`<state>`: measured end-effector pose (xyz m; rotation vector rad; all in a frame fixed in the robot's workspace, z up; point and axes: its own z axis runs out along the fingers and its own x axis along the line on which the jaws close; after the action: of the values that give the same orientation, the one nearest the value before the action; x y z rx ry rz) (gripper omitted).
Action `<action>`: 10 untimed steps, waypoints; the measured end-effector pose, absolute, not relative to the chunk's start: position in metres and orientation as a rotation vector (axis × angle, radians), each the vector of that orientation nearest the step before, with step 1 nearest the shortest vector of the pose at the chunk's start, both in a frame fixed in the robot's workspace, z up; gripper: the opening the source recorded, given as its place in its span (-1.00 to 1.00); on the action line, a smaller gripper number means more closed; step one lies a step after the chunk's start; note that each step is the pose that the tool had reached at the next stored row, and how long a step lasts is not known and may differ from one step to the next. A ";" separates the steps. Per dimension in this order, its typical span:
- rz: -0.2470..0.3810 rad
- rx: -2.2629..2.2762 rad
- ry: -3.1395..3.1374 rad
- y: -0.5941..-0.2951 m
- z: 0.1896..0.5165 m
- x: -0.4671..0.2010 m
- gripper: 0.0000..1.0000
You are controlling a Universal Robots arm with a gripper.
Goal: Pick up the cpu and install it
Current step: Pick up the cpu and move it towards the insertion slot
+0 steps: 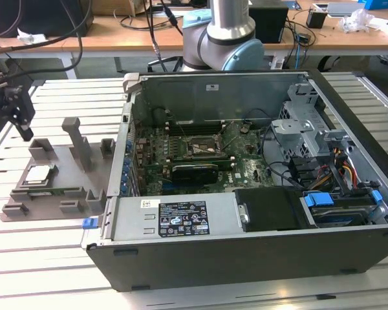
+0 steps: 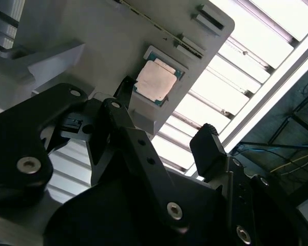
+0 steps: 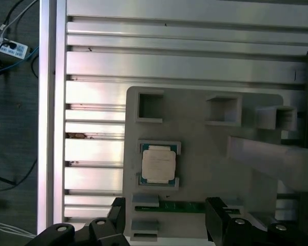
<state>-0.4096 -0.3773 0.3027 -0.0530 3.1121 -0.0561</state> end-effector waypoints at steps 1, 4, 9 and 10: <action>-0.056 -0.053 3.112 -0.377 0.302 -0.410 0.44; -0.056 -0.053 3.112 -0.377 0.298 -0.410 0.44; -0.056 -0.053 3.112 -0.377 0.293 -0.410 0.44; -0.056 -0.053 3.112 -0.377 0.293 -0.410 0.44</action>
<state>-0.4095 -0.3773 0.2925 -0.0530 3.1121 -0.0561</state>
